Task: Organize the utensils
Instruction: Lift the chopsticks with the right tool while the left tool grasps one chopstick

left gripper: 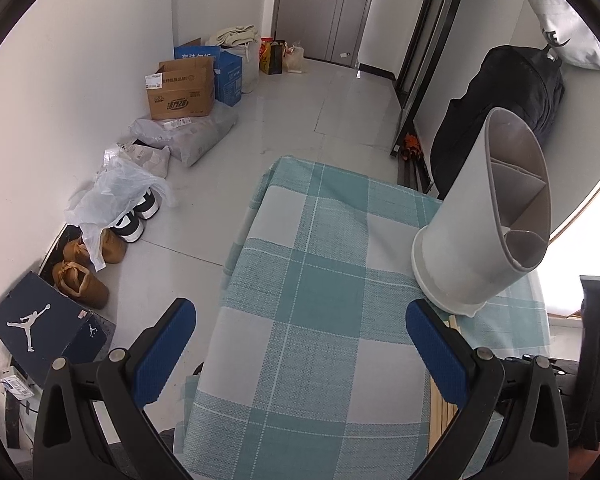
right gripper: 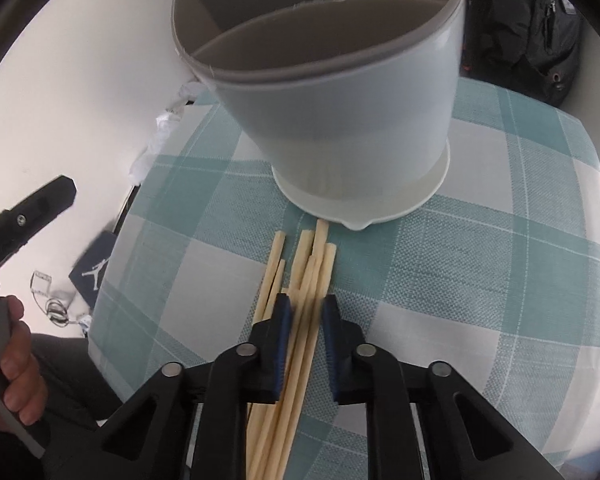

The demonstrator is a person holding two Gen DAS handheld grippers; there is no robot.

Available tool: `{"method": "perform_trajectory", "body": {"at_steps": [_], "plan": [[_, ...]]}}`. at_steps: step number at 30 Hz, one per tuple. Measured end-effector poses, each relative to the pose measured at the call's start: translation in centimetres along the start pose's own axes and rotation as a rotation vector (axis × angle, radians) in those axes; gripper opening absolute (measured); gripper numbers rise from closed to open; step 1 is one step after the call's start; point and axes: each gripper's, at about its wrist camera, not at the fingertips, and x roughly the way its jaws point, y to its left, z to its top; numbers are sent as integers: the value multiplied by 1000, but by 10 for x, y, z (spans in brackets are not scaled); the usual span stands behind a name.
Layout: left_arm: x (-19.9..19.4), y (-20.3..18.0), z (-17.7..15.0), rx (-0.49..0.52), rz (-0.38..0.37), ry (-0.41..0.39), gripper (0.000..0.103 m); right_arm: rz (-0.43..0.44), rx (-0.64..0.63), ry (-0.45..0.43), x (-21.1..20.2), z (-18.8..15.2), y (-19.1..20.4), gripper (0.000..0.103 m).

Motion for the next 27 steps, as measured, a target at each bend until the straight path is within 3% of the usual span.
{"method": "perform_trajectory", "body": {"at_steps": [10,19,27], "plan": [[11,-8,-6,36,7,51,102,80,102,-80,-20,0,-20,6],[36,-29,-22,67,-91,225,102,163,173,-215,-65,-10,-45,5],[46,-49,-32,124,-91,306,102,192,263,-312,-97,-16,-70,4]]}}
